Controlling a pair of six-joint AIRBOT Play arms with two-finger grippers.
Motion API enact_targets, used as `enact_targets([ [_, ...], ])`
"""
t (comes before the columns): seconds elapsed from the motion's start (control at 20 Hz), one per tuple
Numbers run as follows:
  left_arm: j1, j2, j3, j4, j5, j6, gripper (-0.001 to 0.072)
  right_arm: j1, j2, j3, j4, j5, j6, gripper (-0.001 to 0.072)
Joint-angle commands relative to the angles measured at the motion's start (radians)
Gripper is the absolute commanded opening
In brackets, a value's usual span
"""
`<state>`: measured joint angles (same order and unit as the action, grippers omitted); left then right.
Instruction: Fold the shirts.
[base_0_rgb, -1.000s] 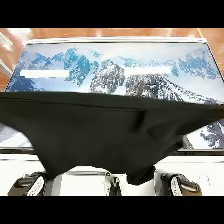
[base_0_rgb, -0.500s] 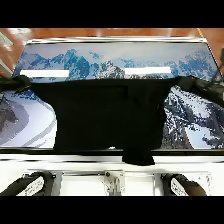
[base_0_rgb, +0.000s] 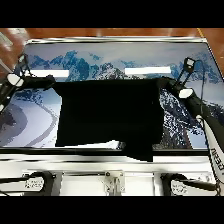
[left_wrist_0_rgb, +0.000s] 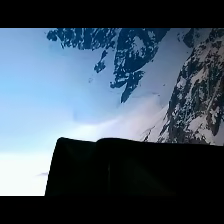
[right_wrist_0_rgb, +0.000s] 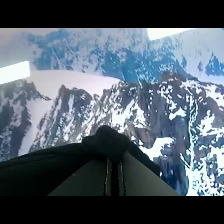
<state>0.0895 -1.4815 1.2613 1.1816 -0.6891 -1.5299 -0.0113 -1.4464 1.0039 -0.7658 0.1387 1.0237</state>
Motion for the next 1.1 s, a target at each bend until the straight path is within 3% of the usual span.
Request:
enact_targets([
  [0.0,-0.02,-0.098,-0.001,-0.012,0.053,0.002,0.0036,0.011,-0.07,0.0,0.009,-0.005,-0.006,0.0066],
  [0.2,-0.023,-0.123,0.003,-0.008,0.028,0.003,0.0036,0.006,-0.068,0.0,0.005,0.068,-0.004,0.0066],
  [0.4,0.008,-0.119,0.04,0.056,-0.245,0.003,0.0035,-0.049,-0.008,0.0,-0.017,0.34,0.011,0.0066],
  [0.55,0.014,-0.135,0.038,0.109,-0.446,0.003,0.0035,-0.095,-0.008,0.0,-0.204,0.588,0.191,0.0066],
  [0.65,0.005,-0.151,0.031,0.108,-0.492,0.002,0.0036,-0.099,-0.027,-0.001,-0.358,0.679,0.324,0.0066],
  [0.9,-0.046,-0.201,0.028,0.049,-0.494,-0.012,0.0037,-0.098,-0.05,0.0,-0.382,0.679,0.363,0.0067],
  [0.95,-0.046,-0.2,0.029,0.048,-0.494,-0.028,0.0111,-0.098,-0.049,0.0,-0.363,0.671,0.364,0.0112],
  [1.0,-0.041,-0.194,0.034,0.048,-0.508,-0.039,0.0357,-0.102,-0.044,0.006,-0.338,0.676,0.364,0.0321],
  [1.05,-0.033,-0.186,0.044,0.05,-0.537,-0.037,0.0492,-0.106,-0.035,0.021,-0.321,0.707,0.356,0.0518],
])
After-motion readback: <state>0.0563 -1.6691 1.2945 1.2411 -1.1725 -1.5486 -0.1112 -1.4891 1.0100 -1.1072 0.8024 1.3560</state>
